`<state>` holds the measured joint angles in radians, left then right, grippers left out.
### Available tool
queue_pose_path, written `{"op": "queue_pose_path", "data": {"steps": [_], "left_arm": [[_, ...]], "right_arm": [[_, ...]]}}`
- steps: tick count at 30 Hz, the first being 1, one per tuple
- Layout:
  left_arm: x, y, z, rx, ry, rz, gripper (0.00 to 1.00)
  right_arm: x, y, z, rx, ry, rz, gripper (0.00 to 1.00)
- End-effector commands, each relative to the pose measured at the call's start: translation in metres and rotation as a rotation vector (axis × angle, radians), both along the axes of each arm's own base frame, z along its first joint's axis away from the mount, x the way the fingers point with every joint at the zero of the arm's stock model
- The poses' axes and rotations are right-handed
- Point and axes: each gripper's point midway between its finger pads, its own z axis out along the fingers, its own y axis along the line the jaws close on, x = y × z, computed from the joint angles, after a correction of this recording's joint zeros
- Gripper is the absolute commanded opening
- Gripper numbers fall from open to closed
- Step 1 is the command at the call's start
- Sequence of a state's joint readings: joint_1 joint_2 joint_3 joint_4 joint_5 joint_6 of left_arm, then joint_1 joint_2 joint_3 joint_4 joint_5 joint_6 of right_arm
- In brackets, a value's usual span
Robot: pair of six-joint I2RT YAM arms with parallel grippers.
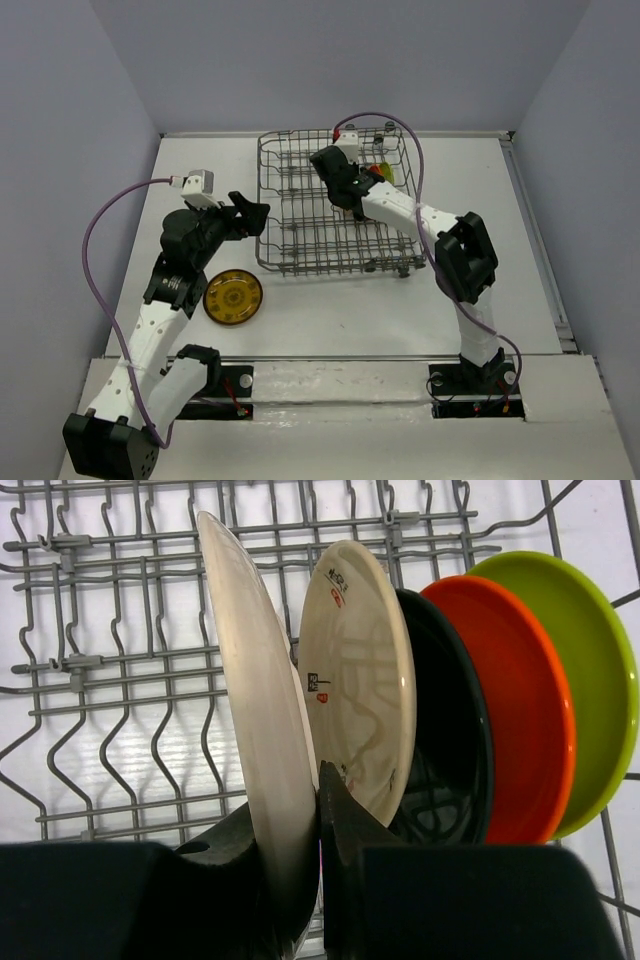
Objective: Load the plates into the dish rack
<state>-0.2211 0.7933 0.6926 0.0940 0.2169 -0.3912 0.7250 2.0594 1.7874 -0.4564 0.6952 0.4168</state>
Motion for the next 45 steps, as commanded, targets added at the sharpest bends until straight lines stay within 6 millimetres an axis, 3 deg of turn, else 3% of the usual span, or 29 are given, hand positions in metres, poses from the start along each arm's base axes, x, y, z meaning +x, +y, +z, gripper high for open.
{"op": "queue_pose_path", "data": {"steps": [1,7,12,16,17,23,28,31,37,38,40,41,42,43,44,45], "left_arm": [[0.001,-0.002,0.031,-0.020,-0.076,-0.010,0.99],[0.001,-0.002,0.031,-0.021,-0.077,-0.008,0.99],[0.002,-0.001,0.028,-0.017,-0.067,-0.002,0.99],[0.007,0.003,0.019,-0.001,-0.029,0.025,0.99],[0.008,0.006,0.019,0.002,-0.025,0.041,0.99],[0.017,0.015,-0.001,0.027,0.052,0.105,0.99],[0.023,0.017,-0.012,0.043,0.097,0.125,0.99],[0.023,0.023,-0.005,0.054,0.076,0.150,0.99],[0.015,0.032,0.025,0.044,-0.005,0.188,0.99],[0.011,0.031,0.022,0.049,0.012,0.176,0.99],[0.004,0.029,0.029,0.044,-0.013,0.157,0.99],[0.001,0.026,0.030,0.038,-0.019,0.140,0.99],[-0.004,0.025,0.037,0.029,-0.044,0.128,0.99],[-0.009,0.020,0.042,0.020,-0.066,0.092,0.99],[-0.013,0.016,0.047,0.015,-0.086,0.067,0.99],[-0.022,0.013,0.055,0.005,-0.117,0.042,0.99]], "right_arm": [[0.012,0.010,0.021,0.081,-0.056,-0.038,0.07],[0.010,0.016,-0.007,0.052,-0.011,-0.036,0.07],[0.008,0.021,-0.015,0.043,-0.002,-0.033,0.08],[0.008,0.027,-0.015,0.036,-0.003,-0.018,0.18],[0.008,0.027,-0.014,0.031,-0.004,-0.016,0.26],[0.001,0.035,0.005,0.070,-0.013,0.029,0.54],[-0.013,0.036,0.034,0.095,-0.030,0.094,0.57],[-0.028,0.044,0.050,0.127,-0.052,0.147,0.57],[-0.083,0.069,0.103,0.306,-0.132,0.291,0.58],[-0.096,0.078,0.111,0.347,-0.143,0.337,0.57],[-0.141,0.100,0.136,0.471,-0.206,0.430,0.57],[-0.163,0.100,0.134,0.505,-0.210,0.451,0.56],[-0.195,0.123,0.140,0.566,-0.219,0.515,0.56],[-0.210,0.132,0.143,0.629,-0.226,0.509,0.55],[-0.226,0.138,0.138,0.651,-0.217,0.510,0.54],[-0.258,0.153,0.124,0.678,-0.198,0.550,0.54]]}}
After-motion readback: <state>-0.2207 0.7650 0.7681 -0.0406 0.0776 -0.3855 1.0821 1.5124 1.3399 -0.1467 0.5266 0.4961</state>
